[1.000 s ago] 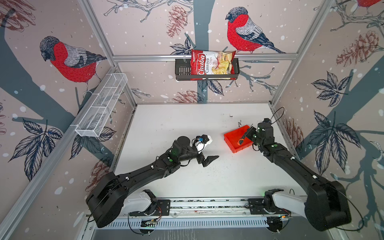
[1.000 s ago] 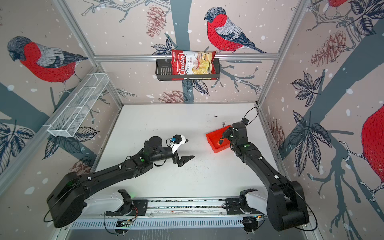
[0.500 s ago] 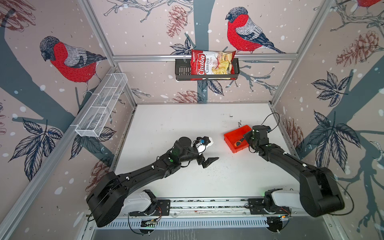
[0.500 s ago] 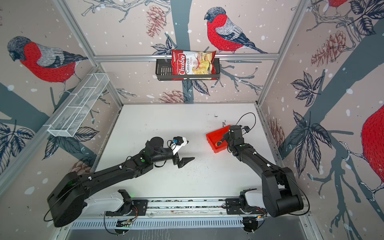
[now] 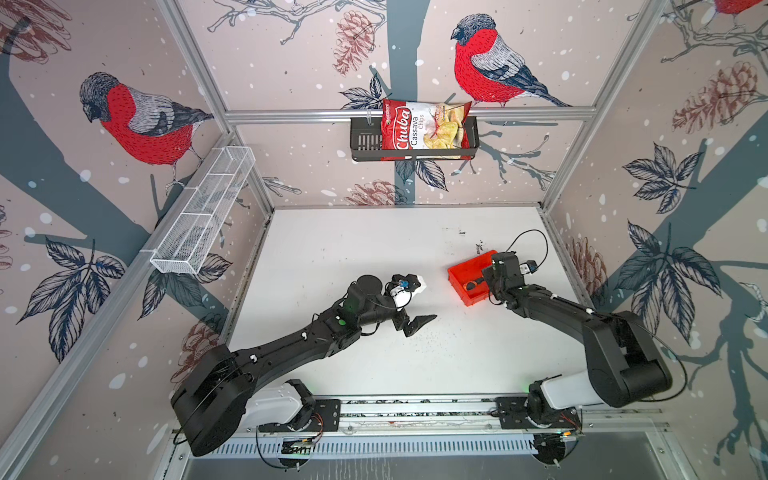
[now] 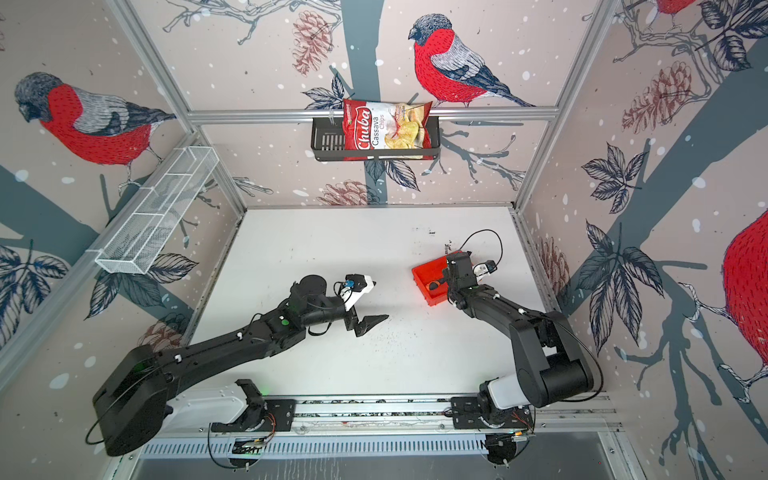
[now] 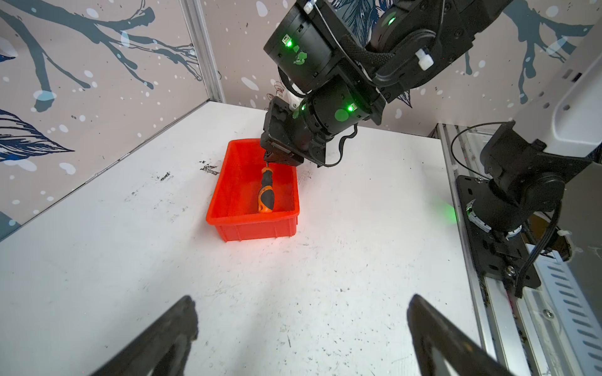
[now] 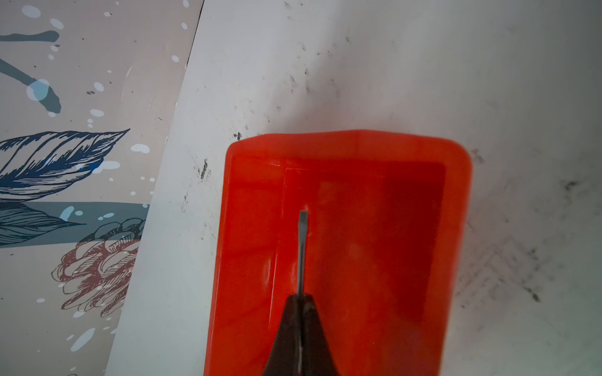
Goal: Put the screwdriver in the bin
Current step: 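Carry the screwdriver with the right gripper over the red bin and lower it in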
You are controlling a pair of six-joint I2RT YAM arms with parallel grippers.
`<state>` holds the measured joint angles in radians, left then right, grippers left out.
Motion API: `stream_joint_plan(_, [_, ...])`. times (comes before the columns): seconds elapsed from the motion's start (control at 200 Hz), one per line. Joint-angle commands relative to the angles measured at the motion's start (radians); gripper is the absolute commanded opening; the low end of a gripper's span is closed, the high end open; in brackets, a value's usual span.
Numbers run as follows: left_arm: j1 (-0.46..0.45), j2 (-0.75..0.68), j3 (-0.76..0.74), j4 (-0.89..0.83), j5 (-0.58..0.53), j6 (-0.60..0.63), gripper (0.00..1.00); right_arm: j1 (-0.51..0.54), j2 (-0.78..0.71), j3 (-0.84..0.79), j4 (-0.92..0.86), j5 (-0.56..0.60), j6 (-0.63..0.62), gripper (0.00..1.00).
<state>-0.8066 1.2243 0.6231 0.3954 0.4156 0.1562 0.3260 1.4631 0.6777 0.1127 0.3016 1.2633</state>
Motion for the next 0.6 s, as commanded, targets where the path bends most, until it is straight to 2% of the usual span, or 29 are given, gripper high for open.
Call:
stream_joint_plan(0.0, [0.000,-0.003,0.001,-0.003,-0.004,0.006,1.00,-0.002,0.023,0.017,0.025,0.041,0.030,0.00])
stream_joint_plan(0.36, [0.000,-0.019,-0.008,0.009,-0.014,0.000,1.00,-0.005,0.110,0.049,0.049,0.013,0.023,0.00])
stream_joint_plan(0.595, [0.000,-0.017,-0.007,0.015,-0.010,-0.002,1.00,0.001,0.107,0.048,0.059,0.036,-0.028,0.18])
